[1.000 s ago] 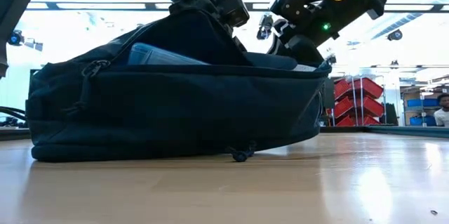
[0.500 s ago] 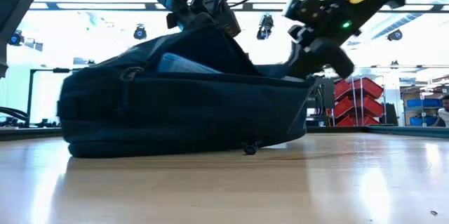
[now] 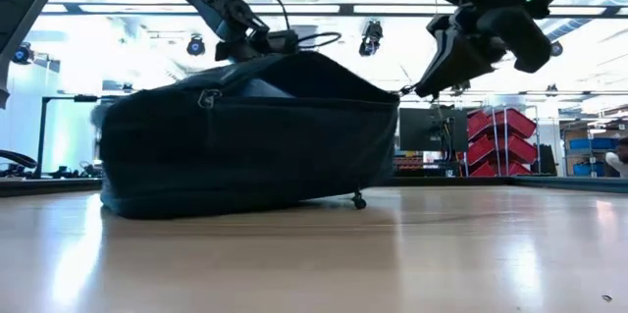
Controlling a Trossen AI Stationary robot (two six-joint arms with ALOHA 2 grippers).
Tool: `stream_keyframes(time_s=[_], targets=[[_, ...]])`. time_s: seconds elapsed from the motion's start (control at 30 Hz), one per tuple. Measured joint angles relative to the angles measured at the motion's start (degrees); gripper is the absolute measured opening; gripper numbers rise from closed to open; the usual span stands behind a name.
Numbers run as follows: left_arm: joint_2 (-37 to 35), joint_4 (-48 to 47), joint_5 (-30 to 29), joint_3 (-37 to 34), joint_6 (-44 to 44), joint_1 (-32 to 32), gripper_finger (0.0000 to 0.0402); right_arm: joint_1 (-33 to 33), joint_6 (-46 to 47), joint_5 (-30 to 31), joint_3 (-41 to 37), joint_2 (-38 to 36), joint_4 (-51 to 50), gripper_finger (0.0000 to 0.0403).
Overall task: Unpack backpack
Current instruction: Close the dark blue backpack
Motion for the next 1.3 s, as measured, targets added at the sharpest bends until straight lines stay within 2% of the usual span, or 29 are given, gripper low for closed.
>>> stream_keyframes(time_s=[0.1, 0.23, 0.5, 0.6, 0.67, 0.8, 0.93, 1.03, 1.13, 1.2, 1.3], targets=[[-2.3, -0.4, -0.4, -3.6, -1.2, -0.4, 0.0, -2.4, -2.6, -4.2, 0.0, 4.8, 8.7, 0.0], [-8.4, 1.5, -3.0, -10.8, -5.4, -1.5, 0.0, -7.4, -7.1, -4.4, 0.0, 10.1, 17.9, 0.0], [-27.3, 13.5, -13.6, -29.5, -21.6, -7.7, 0.0, -22.9, -16.4, -4.2, 0.7, 11.8, 21.2, 0.0], [-34.3, 21.5, -13.7, -35.2, -24.0, -10.3, 0.0001, -26.2, -18.8, -6.0, 0.7, 11.8, 23.2, 0.0], [-38.5, 26.3, -13.0, -37.3, -24.0, -11.3, 0.0007, -27.3, -19.1, -10.1, 0.7, 11.7, 24.7, 0.0], [-44.1, 32.9, -13.2, -38.0, -20.8, -11.1, 0.0038, -26.6, -19.5, -13.1, 0.7, 11.8, 26.8, 0.0], [-45.0, 33.9, -15.7, -36.4, -17.6, -9.8, 0.0093, -25.2, -21.2, -12.9, 0.7, 11.6, 27.8, 0.0], [-44.4, 27.5, -16.4, -33.6, -15.1, -9.1, 0.0143, -24.1, -22.5, -11.9, 0.9, 11.0, 28.1, 0.0], [-43.3, 22.3, -17.9, -30.7, -10.8, -9.0, 0.0186, -22.8, -25.2, -7.2, 1.3, 9.8, 28.1, 0.0], [-42.0, 25.3, -20.7, -29.4, -10.2, -8.8, 0.0208, -22.1, -27.3, -6.9, 1.5, 9.0, 28.2, 0.0], [-37.7, 31.5, -18.7, -27.7, -8.0, -8.0, 0.0234, -20.5, -30.9, -7.6, 2.5, 8.5, 29.1, 0.0]])
